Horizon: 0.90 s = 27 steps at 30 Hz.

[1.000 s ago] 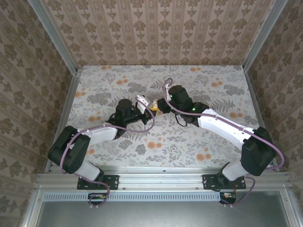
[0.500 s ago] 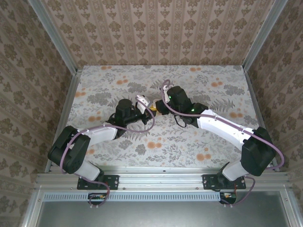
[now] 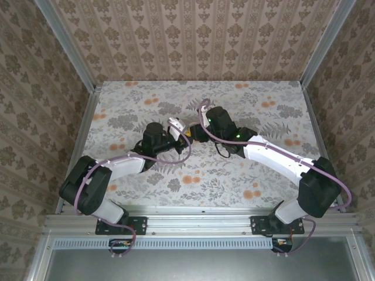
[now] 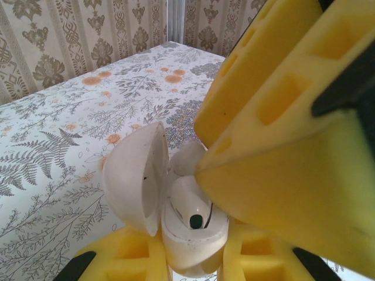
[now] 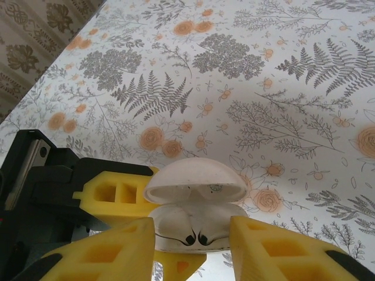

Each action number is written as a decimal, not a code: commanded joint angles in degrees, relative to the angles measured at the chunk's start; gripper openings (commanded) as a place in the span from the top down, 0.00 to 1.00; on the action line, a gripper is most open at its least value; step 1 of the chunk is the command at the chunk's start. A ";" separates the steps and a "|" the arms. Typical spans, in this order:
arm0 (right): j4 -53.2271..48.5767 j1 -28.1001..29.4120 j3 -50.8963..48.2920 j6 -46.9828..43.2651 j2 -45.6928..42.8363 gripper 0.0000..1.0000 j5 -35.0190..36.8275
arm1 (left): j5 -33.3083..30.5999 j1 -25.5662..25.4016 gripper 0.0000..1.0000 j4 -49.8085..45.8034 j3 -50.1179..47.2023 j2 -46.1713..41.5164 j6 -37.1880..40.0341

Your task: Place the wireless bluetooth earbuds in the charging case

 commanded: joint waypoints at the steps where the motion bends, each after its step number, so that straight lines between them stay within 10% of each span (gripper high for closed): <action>1: 0.25 0.16 1.71 0.22 -2.82 0.58 -0.77 | 1.22 0.35 0.96 1.28 1.92 -0.81 -0.42; 27: 4.72 -12.51 -12.21 -4.64 -21.27 0.43 -21.76 | 16.86 0.53 0.96 -5.28 1.18 -6.79 3.68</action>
